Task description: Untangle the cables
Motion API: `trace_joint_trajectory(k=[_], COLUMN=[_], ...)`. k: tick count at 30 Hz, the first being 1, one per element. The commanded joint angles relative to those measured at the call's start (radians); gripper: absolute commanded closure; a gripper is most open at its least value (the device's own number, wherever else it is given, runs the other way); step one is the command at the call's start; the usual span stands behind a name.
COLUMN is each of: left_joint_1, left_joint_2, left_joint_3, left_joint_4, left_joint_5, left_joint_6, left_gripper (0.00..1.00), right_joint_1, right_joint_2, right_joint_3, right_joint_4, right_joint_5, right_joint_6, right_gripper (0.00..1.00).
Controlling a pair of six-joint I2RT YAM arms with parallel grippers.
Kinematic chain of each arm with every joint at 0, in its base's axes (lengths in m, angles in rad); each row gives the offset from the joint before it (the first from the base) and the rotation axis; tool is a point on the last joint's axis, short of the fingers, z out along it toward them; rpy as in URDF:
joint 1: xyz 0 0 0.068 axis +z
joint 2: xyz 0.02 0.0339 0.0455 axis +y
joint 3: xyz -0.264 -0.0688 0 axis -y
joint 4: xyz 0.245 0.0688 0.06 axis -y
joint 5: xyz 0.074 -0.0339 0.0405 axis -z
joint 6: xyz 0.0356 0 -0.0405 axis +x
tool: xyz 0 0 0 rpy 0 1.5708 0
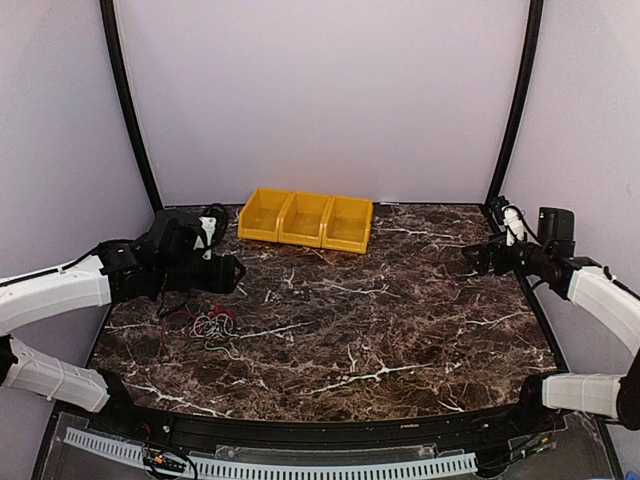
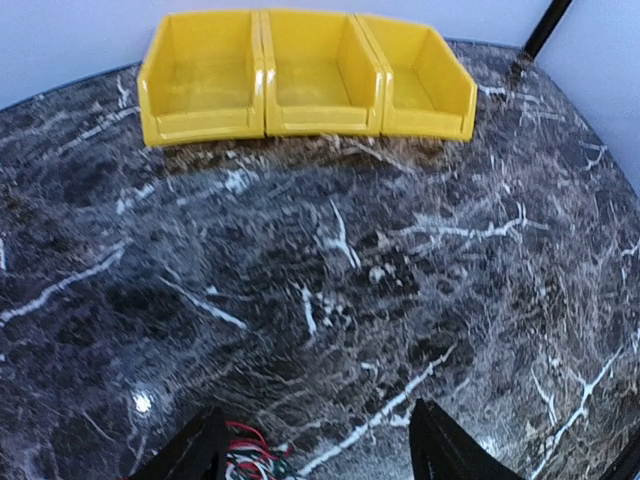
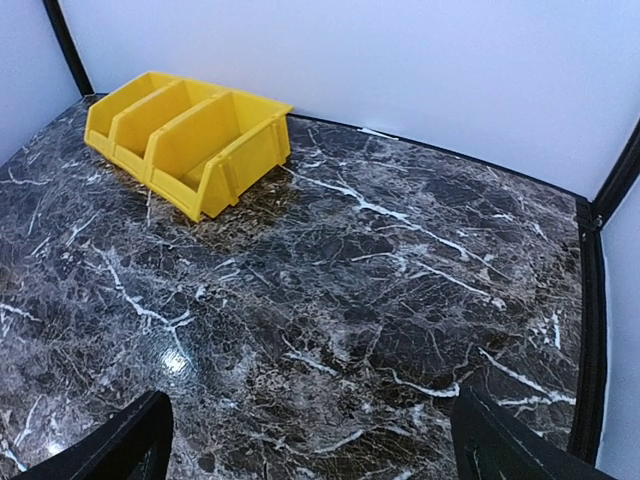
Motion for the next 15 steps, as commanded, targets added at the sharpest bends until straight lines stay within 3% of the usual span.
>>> trace_joint_trajectory(k=[1,7,15], left_joint_1=[-0.107,-0.194,-0.231], left_joint_2=[0.066,0.173,0.145], left_joint_3=[-0.035,-0.058,-0.139], left_joint_4=[-0.122,-0.233,-0.323], left_joint_5=[-0.035,-0.080,-0.194], left_joint_6=[-0.165,-0.273,-0.393], left_gripper=[0.36,0.35,0.28], right_joint_1=[0.001,0.032,0.055], right_joint_2=[-0.029,-0.018,-0.015], right_joint_3=[-0.033,-0.031,-0.029], right_joint_4=[0.062,0.037,0.023], right_joint_5=[-0.123,-0.194,-0.242], right_joint_6=[-0.097,-0.167,-0.218], right_gripper=[0.01,0.01,0.01])
